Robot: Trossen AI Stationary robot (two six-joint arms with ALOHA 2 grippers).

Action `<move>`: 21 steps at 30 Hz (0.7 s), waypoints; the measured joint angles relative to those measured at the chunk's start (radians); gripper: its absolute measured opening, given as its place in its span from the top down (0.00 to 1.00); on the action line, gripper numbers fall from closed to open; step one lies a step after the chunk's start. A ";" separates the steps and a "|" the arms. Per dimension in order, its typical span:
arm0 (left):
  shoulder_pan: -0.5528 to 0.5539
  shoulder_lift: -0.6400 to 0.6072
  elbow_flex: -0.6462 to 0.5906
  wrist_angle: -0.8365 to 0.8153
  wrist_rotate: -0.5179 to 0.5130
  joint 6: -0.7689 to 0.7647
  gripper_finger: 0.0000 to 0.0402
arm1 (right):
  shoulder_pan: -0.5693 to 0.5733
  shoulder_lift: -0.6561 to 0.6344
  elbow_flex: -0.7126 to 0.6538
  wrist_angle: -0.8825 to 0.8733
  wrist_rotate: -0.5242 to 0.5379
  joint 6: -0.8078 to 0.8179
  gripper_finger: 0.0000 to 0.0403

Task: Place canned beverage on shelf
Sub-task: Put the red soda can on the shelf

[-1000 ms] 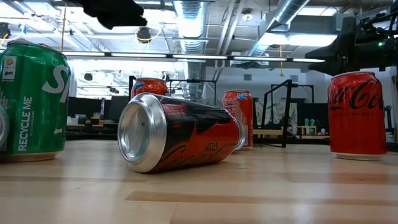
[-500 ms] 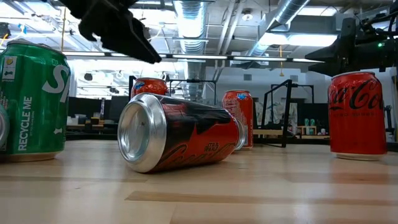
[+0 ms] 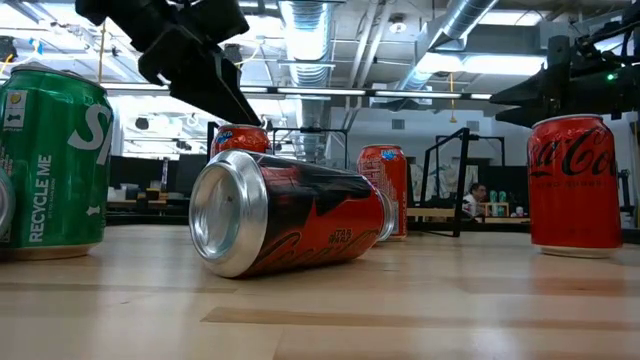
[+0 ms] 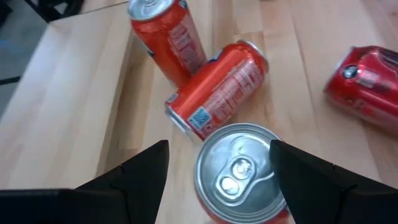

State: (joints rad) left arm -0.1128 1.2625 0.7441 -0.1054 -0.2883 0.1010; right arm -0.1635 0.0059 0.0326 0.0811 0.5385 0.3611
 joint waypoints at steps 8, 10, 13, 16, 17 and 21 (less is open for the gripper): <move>0.001 0.000 0.000 -0.001 0.047 -0.012 0.34 | 0.000 0.000 0.000 0.000 0.000 0.000 0.56; 0.001 0.000 0.000 -0.001 0.043 -0.007 0.34 | 0.000 0.000 0.000 0.000 0.000 0.000 0.56; 0.001 -0.001 0.000 0.000 0.027 0.016 0.34 | 0.000 0.000 0.000 0.000 0.000 0.000 0.56; 0.001 -0.008 0.000 0.002 0.001 0.031 0.34 | 0.000 0.000 0.000 0.000 0.000 -0.001 0.56; 0.000 -0.011 0.000 0.004 -0.002 0.031 0.34 | 0.000 0.000 0.000 -0.001 0.000 -0.001 0.56; -0.002 -0.014 0.028 -0.017 -0.004 0.017 0.34 | 0.000 0.000 0.000 -0.002 0.001 -0.002 0.56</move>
State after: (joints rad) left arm -0.1148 1.2484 0.7723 -0.1222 -0.2925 0.1185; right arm -0.1635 0.0061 0.0326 0.0786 0.5392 0.3595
